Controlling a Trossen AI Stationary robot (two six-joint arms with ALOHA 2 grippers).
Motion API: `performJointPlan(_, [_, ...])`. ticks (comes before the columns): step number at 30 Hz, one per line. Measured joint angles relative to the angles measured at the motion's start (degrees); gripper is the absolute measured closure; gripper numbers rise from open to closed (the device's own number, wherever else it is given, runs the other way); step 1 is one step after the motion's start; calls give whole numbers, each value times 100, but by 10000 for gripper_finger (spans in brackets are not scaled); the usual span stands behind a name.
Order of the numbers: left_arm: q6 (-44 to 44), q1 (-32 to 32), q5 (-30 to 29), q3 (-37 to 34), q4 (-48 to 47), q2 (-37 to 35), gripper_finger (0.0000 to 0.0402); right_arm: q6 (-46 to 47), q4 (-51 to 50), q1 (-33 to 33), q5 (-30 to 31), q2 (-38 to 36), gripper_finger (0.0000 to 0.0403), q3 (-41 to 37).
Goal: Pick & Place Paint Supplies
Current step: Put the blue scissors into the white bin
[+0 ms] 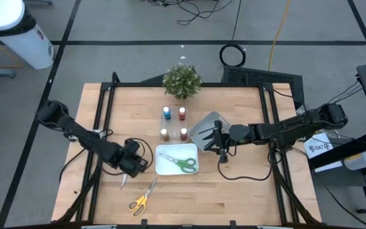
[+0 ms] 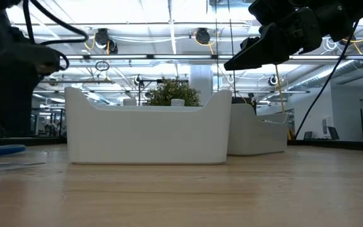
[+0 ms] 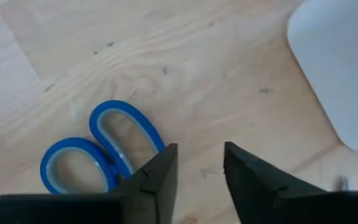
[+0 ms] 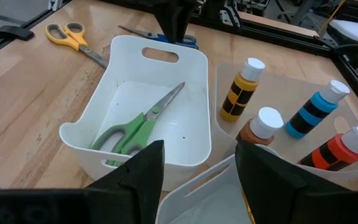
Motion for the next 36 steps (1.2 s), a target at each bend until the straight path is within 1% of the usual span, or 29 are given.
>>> performJointPlan(5, [-479, 132, 1, 0, -107, 217, 205, 0, -2, 1, 0, -2, 216, 0])
performJointPlan(7, [-609, 199, -68, 0, -90, 295, 190, 0, 0, 1, 0, 0, 216, -2])
performJointPlan(10, [-602, 296, -60, 0, 1, 436, 178, 2, -2, 0, 0, -1, 216, 0])
performJointPlan(14, [-515, 409, 109, 9, 148, 635, 183, 2, -2, 1, 0, 0, 216, 0])
performJointPlan(16, [-511, 459, 249, 27, 161, 737, 192, 2, 0, 1, -1, 0, 216, 0])
performJointPlan(21, [-508, 511, 308, 33, 133, 839, 216, 2, -4, -1, -2, 0, 216, 0])
performJointPlan(29, [-360, 526, 402, 3, 126, 618, 238, 2, -2, 1, -1, 0, 216, 0])
performJointPlan(36, [-242, 526, 452, -4, 129, 338, 234, 2, -2, -1, 0, 0, 216, 0])
